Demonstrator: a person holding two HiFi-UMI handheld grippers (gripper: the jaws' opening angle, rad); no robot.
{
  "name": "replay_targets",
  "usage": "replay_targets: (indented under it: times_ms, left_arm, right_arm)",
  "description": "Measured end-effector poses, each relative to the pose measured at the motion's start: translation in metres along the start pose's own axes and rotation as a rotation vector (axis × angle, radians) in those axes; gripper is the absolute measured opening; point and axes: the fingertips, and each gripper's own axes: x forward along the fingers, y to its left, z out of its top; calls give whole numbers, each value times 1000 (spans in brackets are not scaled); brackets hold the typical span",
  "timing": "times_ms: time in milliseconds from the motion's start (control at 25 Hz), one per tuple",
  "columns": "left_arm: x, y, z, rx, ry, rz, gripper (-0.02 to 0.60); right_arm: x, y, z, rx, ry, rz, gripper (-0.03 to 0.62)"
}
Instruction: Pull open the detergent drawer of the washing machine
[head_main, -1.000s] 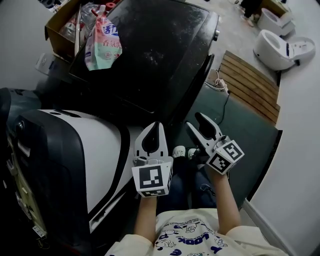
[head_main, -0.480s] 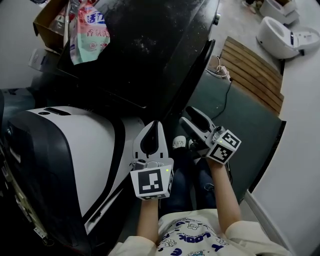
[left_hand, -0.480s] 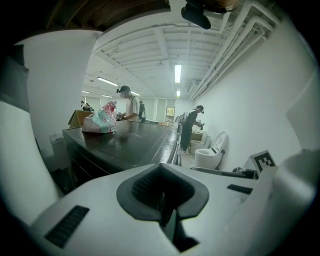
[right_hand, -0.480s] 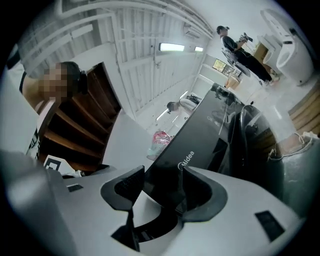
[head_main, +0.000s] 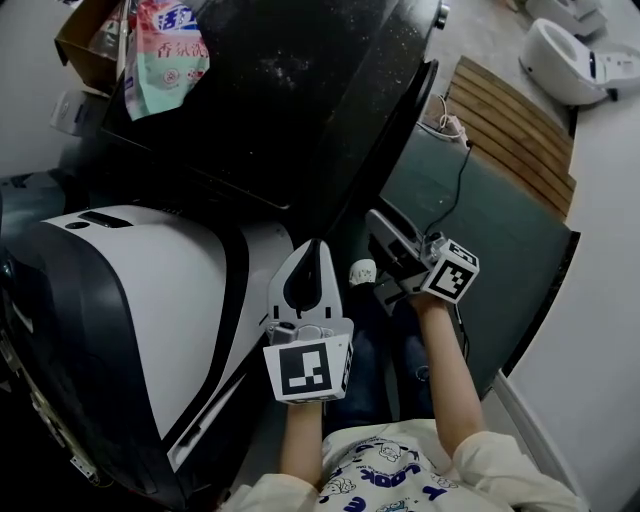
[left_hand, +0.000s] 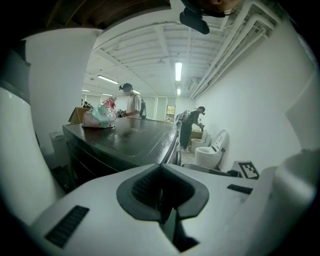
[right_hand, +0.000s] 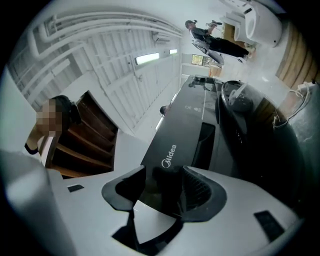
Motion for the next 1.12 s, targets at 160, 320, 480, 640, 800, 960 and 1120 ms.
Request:
replay_targets:
  times_ms: [160,320,480,640,800,960,1120]
  left_arm:
    - [4,-3,-2,-10,-1,-6,14]
    - [9,-5,4,-78,-45,11,14]
    - [12,-8,0,-81,-35,4,14]
    - [14,-10,-4,-83,-29,-5,14]
    - [14,-12,-7,-93,-22,-12,14]
    - [15,-13,-11,-96,-18,-15,14]
    - [14,-12,-14,-97,-12,-16,14]
  right_arm:
    - [4,-12,-2,54,17,36,218]
    - [8,-24,1,91,12,59,218]
    - [13,-31,-1,127,26,94,218]
    - [16,-34,-1,134,30,109,218]
    - [20,-37,-2,158,39,131,218]
    - [24,-37,1,167,20,159,216]
    - [27,-34,4,183,0,213,193]
